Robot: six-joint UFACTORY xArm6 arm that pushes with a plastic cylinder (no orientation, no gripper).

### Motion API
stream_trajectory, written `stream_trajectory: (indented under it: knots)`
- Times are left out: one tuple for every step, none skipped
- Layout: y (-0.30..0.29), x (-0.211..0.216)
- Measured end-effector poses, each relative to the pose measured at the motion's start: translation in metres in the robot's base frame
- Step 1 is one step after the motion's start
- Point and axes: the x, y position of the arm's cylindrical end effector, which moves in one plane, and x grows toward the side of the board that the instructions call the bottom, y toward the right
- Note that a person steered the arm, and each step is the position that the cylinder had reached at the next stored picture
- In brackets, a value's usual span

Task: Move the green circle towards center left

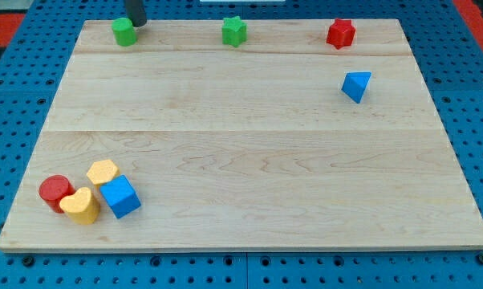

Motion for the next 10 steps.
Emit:
stream_trajectory:
  knots:
    - [-0.001, 0.000]
    - [-0.012, 0.000]
    - [-0.029, 0.000]
    - [-0.072, 0.001]
    - [-0.086, 0.000]
    - [-0.075, 0.000]
    - [-0.040, 0.000]
    - [-0.021, 0.000]
    - [-0.041, 0.001]
    - [-0.054, 0.007]
